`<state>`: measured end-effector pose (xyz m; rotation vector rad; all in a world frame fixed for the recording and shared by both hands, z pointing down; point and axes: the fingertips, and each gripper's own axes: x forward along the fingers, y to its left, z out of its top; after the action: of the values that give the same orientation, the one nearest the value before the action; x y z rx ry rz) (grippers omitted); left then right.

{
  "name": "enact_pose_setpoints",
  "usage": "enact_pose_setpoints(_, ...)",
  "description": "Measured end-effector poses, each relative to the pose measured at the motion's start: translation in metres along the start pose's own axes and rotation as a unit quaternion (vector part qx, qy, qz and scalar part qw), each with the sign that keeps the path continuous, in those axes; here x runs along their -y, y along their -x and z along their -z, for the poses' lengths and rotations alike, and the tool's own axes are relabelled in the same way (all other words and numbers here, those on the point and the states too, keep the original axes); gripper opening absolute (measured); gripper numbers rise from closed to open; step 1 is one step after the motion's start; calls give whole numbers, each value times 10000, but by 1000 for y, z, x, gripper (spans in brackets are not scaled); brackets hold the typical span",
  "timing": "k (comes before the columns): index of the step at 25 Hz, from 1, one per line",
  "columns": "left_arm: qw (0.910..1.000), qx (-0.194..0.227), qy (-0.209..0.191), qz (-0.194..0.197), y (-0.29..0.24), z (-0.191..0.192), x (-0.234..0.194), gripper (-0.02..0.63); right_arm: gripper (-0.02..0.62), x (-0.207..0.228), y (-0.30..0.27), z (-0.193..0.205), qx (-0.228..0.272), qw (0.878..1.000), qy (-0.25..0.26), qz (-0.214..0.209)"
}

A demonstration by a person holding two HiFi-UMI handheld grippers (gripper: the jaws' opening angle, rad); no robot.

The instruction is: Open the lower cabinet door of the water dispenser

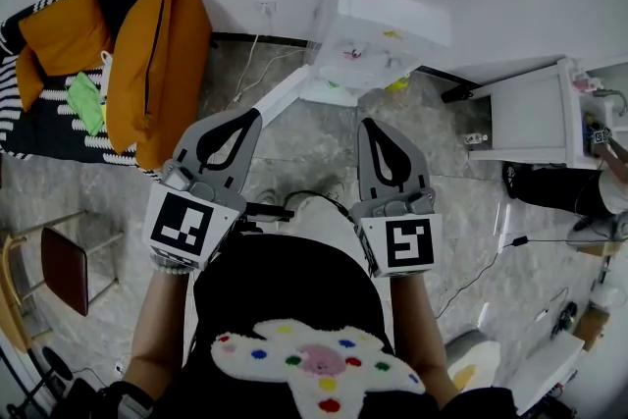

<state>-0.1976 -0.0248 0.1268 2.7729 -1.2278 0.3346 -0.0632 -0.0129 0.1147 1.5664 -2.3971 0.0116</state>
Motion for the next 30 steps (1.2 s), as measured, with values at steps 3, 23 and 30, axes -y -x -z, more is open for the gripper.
enact_pose_setpoints(3, 10000, 10, 8, 1, 0, -1, -1, 12, 5, 0, -1, -1, -3, 10000, -4, 0)
enact_pose_setpoints(23, 9999, 54, -39, 92, -2, -4, 4, 12, 5, -3, 3, 0, -28, 10000, 18, 29)
enact_pose_setpoints(30, 9999, 56, -32, 120, -3, -4, 5, 12, 5, -3, 3, 0, -35, 10000, 18, 18)
